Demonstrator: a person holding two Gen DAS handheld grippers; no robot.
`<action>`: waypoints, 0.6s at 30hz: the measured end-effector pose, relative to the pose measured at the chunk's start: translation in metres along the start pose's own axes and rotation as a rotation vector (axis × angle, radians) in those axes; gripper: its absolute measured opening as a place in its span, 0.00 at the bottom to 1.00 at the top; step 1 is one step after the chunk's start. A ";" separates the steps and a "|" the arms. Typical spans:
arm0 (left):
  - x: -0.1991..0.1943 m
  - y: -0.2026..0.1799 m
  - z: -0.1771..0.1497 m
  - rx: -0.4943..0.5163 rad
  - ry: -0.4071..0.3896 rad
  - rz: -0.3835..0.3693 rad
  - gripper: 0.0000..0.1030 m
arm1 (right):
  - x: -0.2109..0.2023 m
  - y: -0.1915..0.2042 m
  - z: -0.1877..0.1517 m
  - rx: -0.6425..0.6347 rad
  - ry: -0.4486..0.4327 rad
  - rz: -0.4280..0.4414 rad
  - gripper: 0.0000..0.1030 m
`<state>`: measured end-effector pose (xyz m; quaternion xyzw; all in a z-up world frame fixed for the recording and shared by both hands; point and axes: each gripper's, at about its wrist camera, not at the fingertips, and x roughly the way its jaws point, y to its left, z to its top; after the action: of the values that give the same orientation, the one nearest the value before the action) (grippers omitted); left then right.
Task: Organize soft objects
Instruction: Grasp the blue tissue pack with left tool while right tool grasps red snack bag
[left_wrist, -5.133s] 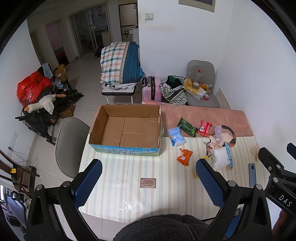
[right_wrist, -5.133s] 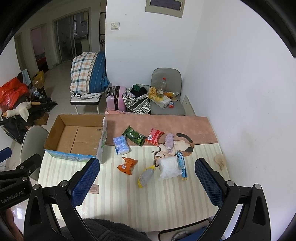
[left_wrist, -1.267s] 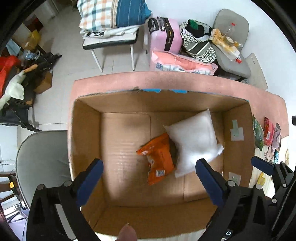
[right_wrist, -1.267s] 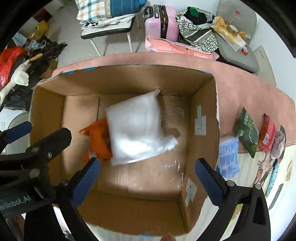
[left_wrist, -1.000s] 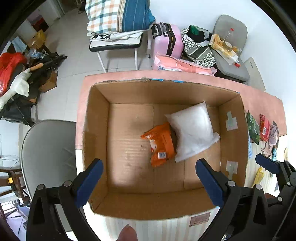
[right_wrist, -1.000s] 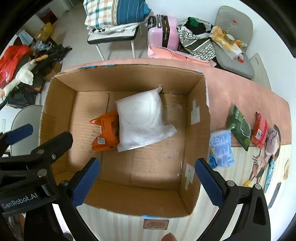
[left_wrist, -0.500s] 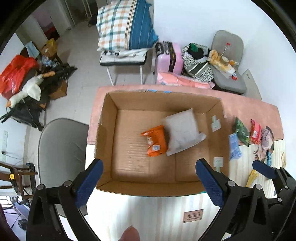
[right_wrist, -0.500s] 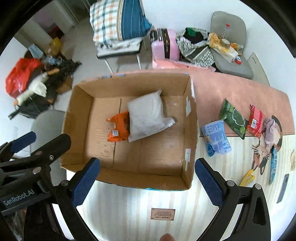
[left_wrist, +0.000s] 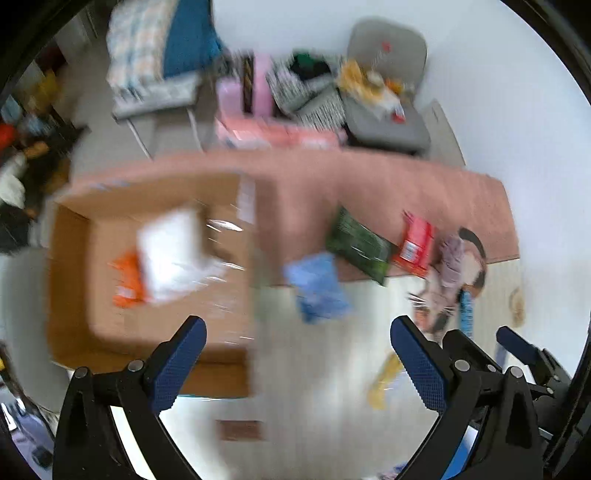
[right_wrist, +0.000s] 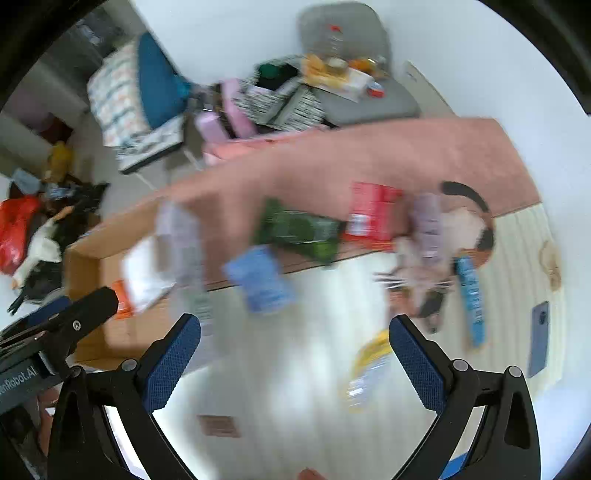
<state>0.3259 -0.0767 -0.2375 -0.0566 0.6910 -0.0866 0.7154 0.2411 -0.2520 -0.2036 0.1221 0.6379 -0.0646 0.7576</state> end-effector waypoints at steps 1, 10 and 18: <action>0.015 -0.006 0.006 -0.023 0.031 0.000 0.98 | 0.012 -0.021 0.011 0.013 0.025 -0.011 1.00; 0.150 -0.033 0.029 -0.130 0.283 0.085 0.88 | 0.120 -0.118 0.090 0.156 0.212 0.070 0.88; 0.209 -0.021 0.027 -0.202 0.382 0.154 0.88 | 0.196 -0.114 0.127 0.146 0.325 0.046 0.82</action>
<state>0.3581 -0.1406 -0.4368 -0.0579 0.8214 0.0287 0.5666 0.3674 -0.3841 -0.3880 0.2002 0.7427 -0.0726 0.6349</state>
